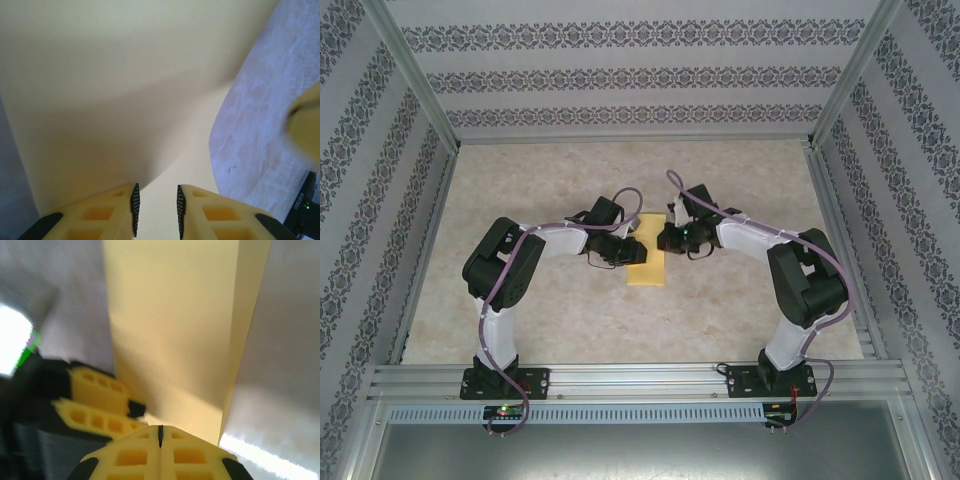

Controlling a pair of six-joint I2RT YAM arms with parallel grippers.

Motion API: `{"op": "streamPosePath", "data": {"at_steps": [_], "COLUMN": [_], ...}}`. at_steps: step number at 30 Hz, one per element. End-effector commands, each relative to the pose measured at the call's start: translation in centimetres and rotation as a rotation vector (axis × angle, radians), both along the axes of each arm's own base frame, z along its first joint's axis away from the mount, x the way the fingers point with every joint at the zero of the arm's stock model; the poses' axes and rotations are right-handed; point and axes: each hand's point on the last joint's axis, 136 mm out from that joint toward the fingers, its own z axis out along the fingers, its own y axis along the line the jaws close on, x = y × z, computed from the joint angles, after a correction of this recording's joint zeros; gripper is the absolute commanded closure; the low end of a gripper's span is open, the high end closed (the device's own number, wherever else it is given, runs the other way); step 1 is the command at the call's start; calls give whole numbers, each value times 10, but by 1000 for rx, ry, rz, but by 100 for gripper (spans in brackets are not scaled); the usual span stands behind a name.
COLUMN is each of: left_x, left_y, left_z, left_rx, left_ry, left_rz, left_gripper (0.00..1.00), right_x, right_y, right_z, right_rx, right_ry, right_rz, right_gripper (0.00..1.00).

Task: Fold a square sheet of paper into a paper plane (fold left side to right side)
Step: Hold the square sheet of paper at the center of the table.

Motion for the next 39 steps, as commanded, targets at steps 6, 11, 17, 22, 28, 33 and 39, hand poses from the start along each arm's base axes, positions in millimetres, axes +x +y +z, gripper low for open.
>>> {"op": "streamPosePath", "data": {"at_steps": [6,11,17,22,28,33,39], "left_x": [-7,-6,-2,7,29,46,57], "left_y": [-2,-1,-4,-8,-5,-3,-1], "left_z": [3,4,13,29,35,29,23], "left_rx": [24,26,16,-9,-11,-4,2], "left_ry": [-2,-5,-22,-52,-73,-74,-69], "left_rz": [-11,-10,-12,-8,25,46,56], "left_gripper": [70,70,67,63,63,63,63], "right_x": [-35,-38,-43,-45,-43,-40,-38], "right_y": [9,-3,-10,-16,-12,-10,-5], "right_z": [-35,-44,-55,-57,-53,-49,-42], "right_rx": [-18,-89,-140,-174,-154,-144,-116], "right_ry": [112,122,151,154,142,137,117], "right_rz": [30,34,46,50,54,55,63], "right_gripper": [100,100,100,100,99,99,99]}}
